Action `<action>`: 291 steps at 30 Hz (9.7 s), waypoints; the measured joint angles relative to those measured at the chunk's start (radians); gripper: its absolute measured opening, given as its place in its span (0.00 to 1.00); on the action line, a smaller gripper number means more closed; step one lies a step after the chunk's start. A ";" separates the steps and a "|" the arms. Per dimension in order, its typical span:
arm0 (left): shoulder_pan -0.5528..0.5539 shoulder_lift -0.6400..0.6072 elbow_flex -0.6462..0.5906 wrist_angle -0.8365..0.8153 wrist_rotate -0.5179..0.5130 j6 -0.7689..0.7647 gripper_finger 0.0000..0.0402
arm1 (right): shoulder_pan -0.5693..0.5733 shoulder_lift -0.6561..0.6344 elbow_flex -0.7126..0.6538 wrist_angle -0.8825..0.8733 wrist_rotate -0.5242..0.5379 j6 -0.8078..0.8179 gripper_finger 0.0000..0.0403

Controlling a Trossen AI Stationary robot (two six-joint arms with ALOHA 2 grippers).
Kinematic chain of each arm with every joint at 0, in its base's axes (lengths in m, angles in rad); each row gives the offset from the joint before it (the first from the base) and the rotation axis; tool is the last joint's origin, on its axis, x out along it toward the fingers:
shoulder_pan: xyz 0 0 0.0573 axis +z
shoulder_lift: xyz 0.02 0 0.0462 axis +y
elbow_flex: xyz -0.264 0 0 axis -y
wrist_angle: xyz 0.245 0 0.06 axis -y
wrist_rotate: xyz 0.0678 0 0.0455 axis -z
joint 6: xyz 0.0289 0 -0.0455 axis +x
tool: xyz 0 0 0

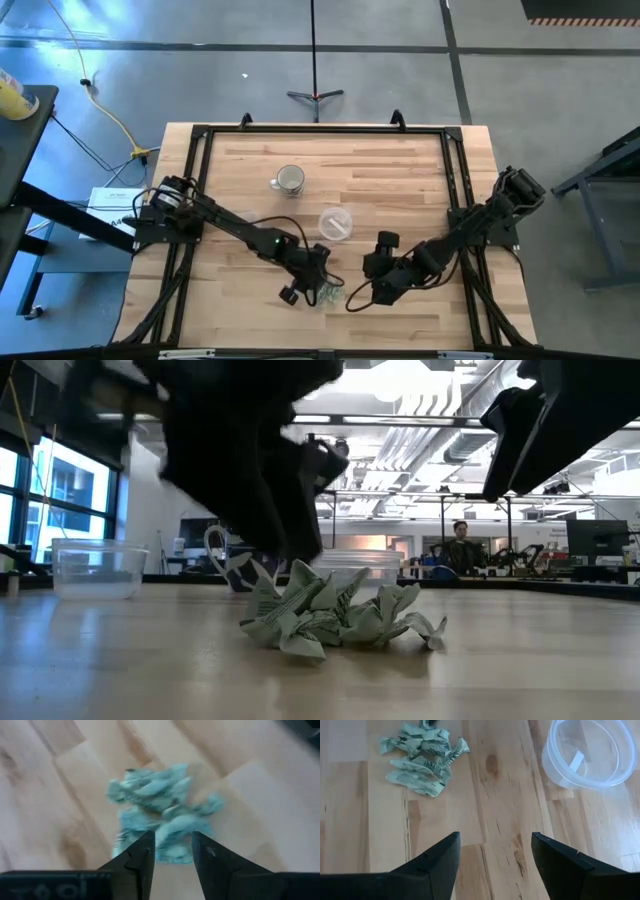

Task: Pick and place Stevia / Truvia into bins
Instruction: Put the white stevia packet into the right transparent container

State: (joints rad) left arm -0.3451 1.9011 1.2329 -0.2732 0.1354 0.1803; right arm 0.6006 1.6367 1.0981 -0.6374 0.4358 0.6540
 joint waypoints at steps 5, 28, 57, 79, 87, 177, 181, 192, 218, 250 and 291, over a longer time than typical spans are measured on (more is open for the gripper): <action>0.004 -0.002 0.088 -0.273 -0.047 -0.272 0.46 | 0.000 0.000 0.000 -0.003 0.018 0.000 0.59; -0.081 0.061 0.046 -0.124 -0.186 -0.844 0.55 | -0.038 0.000 0.000 -0.039 0.029 0.001 0.59; 0.016 -0.070 0.046 -0.379 -0.235 -0.623 0.06 | -0.046 0.000 -0.001 -0.084 0.046 0.022 0.59; 0.419 -0.153 0.047 -0.059 -0.046 -0.369 0.09 | -0.066 0.000 -0.001 -0.155 0.063 0.019 0.59; 0.368 -0.101 0.046 -0.014 -0.113 -0.353 0.25 | -0.068 0.000 -0.001 -0.177 0.064 0.019 0.59; -0.269 -0.151 0.047 -0.568 -0.384 -0.870 0.35 | -0.173 0.305 -0.001 0.575 -0.311 -0.349 0.37; -0.269 -0.151 0.047 -0.569 -0.384 -0.870 0.35 | -0.166 0.305 -0.001 0.581 -0.305 -0.498 0.42; -0.269 -0.151 0.047 -0.574 -0.384 -0.870 0.35 | -0.218 0.319 -0.001 0.599 -0.385 -0.665 0.55; -0.250 -0.151 0.047 -0.598 -0.408 -0.919 0.35 | -0.229 0.348 0.002 0.613 -0.389 -0.744 0.14; -0.204 -0.159 0.047 -0.540 -0.441 -0.919 0.35 | -0.468 0.099 0.077 0.147 -0.141 -0.402 0.05; -0.046 -0.150 -0.130 -0.064 -0.258 -0.286 0.35 | 0.165 -0.027 0.012 -0.357 0.115 0.411 0.65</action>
State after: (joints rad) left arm -0.3908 1.7515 1.1027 -0.3374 -0.1230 -0.1055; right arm 0.7657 1.6096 1.1105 -0.9944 0.5507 1.0647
